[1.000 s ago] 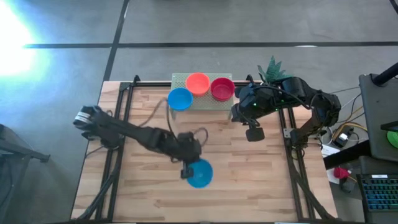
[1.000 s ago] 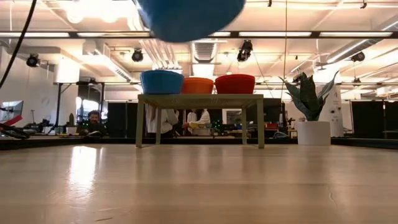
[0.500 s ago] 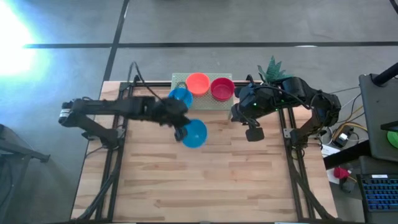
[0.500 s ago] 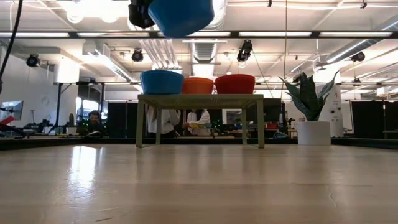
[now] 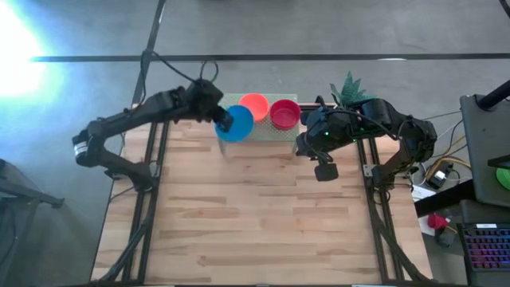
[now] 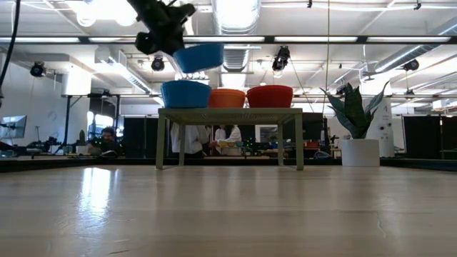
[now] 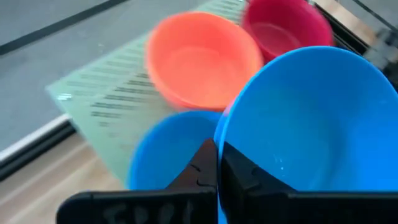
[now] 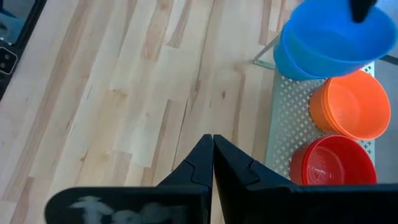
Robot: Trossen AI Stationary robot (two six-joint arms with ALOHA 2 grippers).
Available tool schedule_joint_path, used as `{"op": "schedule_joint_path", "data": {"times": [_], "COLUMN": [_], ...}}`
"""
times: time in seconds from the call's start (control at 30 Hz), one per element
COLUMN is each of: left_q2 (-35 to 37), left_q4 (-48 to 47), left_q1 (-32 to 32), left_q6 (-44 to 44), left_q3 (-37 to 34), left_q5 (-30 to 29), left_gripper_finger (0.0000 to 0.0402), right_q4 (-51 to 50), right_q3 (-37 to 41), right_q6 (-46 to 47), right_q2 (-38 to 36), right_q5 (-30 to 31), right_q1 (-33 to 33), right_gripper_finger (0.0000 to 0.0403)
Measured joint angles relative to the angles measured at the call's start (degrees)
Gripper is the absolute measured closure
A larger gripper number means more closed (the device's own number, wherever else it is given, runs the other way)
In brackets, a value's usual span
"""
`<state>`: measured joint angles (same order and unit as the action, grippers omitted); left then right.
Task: Pick & Place Mini bowls
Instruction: Stack the blue bowl on the blue bowls on the shelf
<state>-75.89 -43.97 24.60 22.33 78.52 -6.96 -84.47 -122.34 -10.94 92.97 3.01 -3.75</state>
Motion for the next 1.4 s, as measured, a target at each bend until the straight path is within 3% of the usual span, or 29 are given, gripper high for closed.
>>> {"op": "schedule_joint_path", "data": {"times": [0.13, 0.33, 1.4], "left_q2": [0.01, -0.85, -2.02], "left_q4": [-0.49, -3.09, -7.93], "left_q1": [5.39, 9.16, 9.46], "left_q6": [-1.43, -1.49, -5.74], "left_q3": [0.00, -0.02, -0.07], "left_q5": [3.09, 3.17, 3.34], "left_gripper_finger": [0.0401, 0.0401, 0.0393], "right_q4": [-0.02, -0.02, -0.12], "right_q3": [0.00, 0.00, 0.00], "right_q6": [-0.04, -0.16, -0.17], "right_q2": [0.00, 0.00, 0.00], "right_q5": [0.00, 0.00, 0.01], "right_q1": [0.00, 0.00, 0.00], "right_gripper_finger": [0.0394, 0.0394, 0.0394]}}
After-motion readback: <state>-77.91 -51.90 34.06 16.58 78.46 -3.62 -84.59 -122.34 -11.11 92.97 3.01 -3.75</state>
